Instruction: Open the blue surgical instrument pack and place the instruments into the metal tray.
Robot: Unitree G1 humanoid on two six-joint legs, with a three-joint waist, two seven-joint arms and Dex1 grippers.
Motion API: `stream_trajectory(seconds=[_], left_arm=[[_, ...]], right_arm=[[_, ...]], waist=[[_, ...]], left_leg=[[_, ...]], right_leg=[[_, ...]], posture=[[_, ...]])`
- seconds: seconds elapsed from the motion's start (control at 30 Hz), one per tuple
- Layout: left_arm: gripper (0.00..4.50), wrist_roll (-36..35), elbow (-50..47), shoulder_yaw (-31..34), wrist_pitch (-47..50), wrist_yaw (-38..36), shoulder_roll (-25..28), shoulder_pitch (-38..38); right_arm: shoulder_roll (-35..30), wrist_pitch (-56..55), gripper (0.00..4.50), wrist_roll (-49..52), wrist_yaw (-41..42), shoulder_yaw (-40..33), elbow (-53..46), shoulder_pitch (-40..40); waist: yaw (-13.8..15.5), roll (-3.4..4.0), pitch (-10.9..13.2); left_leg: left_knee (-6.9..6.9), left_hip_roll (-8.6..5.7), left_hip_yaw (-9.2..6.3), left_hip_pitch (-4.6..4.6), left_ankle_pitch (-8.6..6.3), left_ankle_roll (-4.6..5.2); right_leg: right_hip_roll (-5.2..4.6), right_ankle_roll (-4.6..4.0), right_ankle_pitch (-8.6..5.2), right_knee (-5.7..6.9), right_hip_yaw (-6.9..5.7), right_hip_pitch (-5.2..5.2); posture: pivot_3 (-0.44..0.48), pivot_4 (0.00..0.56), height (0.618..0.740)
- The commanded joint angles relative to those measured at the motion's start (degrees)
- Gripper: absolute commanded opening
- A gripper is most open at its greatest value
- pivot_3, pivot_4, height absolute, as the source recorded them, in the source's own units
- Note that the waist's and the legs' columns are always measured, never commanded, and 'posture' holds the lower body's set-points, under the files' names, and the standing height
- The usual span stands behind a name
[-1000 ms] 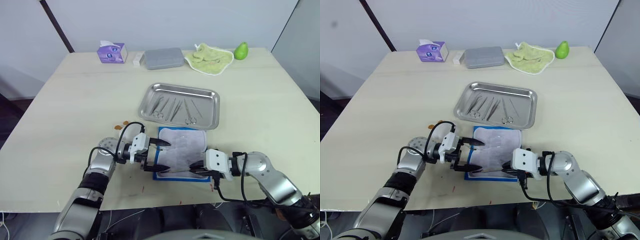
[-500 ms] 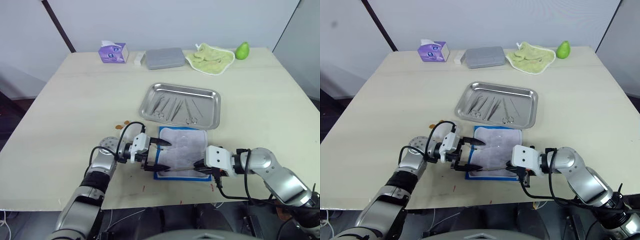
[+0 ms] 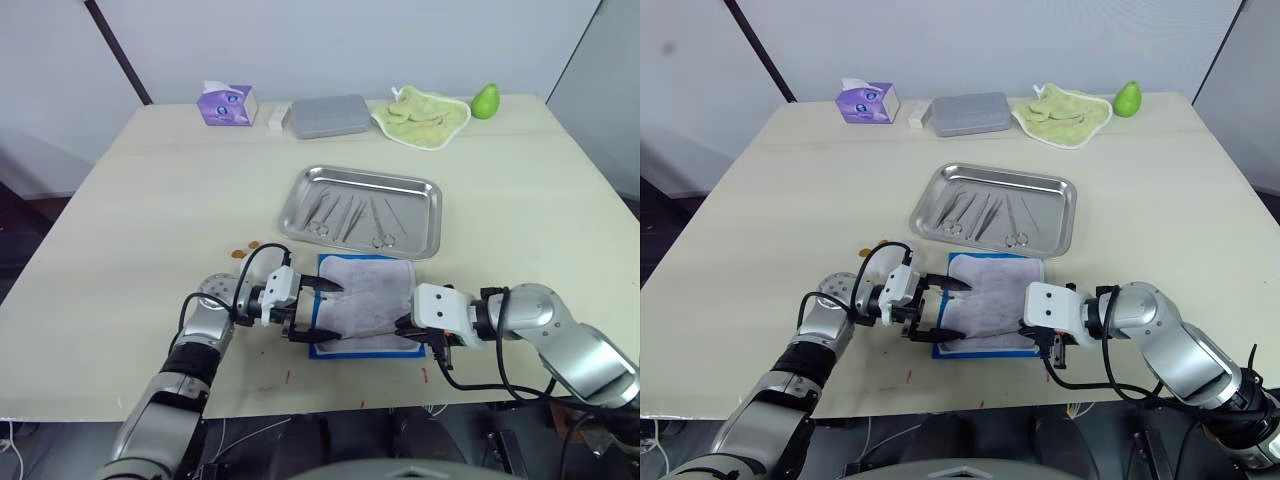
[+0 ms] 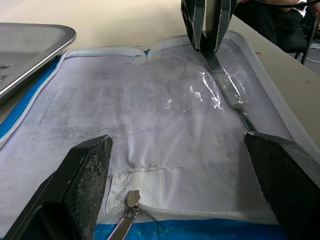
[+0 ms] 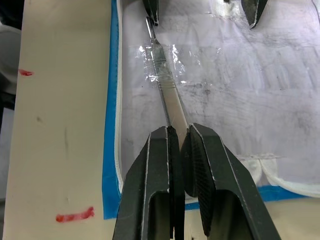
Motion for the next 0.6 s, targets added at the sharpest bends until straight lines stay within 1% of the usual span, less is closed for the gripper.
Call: stream_trajectory(seconds=[0.03,0.27,0.6], left_arm=[[4.5,3.94,3.83,-2.5,1.37,0.09,0.24,2.59],[4.5,3.99,2.63,-2.69,2.18,0.29,0.39,2.58],[4.5,4.07,1.15,-3.02,2.97,0.45,0.73,3.0]], right_arm=[[-0.14,-1.1,0.05,-1.09,-0.6,0.47,-2.31,-1.97],[-0.95,-0.76,0.05,-1.59,-0.12,1.19,-2.55,-4.19],[-3.33,0.07,0.05,-1.3,-0.24,0.04,-4.18,-3.64]], waist=[[-0.01,0.0,0.0],[0.02,0.0,0.02],[0.06,-0.04,0.11]], left_leg=[[0.0,0.0,0.0,0.0,0.0,0.0],[0.0,-0.01,0.0,-0.03,0.0,0.0],[-0.01,-0.04,0.0,-0.07,0.0,0.0]], right_leg=[[0.0,0.0,0.0,0.0,0.0,0.0],[-0.02,-0.02,-0.03,-0.02,-0.01,-0.02],[-0.08,-0.02,-0.02,-0.04,-0.01,-0.03]], posture=[[0.0,0.15,0.74],[0.0,0.15,0.74],[0.0,0.15,0.74]])
